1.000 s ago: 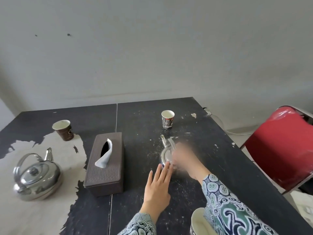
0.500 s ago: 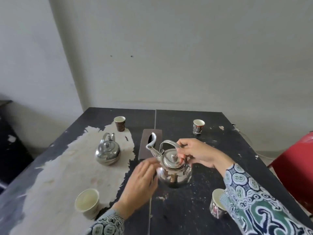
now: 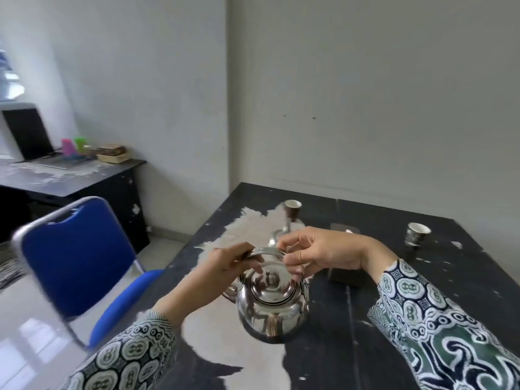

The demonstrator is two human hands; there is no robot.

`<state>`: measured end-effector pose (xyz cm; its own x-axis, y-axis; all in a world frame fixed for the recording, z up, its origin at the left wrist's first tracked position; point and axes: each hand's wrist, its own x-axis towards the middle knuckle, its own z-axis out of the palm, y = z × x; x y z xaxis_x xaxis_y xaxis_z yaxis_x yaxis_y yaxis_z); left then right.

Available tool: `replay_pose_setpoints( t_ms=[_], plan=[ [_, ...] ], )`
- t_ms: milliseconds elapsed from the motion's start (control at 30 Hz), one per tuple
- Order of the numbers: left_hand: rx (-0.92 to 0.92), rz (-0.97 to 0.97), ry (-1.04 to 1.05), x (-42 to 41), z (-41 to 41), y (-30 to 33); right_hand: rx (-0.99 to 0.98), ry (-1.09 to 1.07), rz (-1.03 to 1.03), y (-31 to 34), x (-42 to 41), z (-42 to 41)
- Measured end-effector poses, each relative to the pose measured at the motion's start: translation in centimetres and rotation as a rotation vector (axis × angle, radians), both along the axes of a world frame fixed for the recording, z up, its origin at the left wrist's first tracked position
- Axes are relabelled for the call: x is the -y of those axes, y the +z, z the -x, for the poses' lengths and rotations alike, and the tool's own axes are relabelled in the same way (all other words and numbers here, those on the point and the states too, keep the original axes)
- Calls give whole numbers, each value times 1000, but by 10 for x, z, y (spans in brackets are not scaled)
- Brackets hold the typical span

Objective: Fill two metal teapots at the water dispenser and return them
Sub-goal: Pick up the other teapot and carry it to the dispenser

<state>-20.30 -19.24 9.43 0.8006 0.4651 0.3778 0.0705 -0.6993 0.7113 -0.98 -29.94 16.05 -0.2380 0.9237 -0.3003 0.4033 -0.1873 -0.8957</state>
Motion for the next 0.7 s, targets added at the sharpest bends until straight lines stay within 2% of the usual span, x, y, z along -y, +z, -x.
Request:
replay_pose_setpoints(
  t_ms=[100,267,467,700],
  plan=[
    [-25,143,15,-27,81,5,-44,104,12,-3,-43,66],
    [-70,167,136,-72,215,-3,-61,330,9,-16,-125,181],
    [-59,312,231,-107,336,-10,-69,563,29,-31,-213,295],
    [33,329,506,-167,437,-20,-182,635,14,-50,-317,410]
  ],
)
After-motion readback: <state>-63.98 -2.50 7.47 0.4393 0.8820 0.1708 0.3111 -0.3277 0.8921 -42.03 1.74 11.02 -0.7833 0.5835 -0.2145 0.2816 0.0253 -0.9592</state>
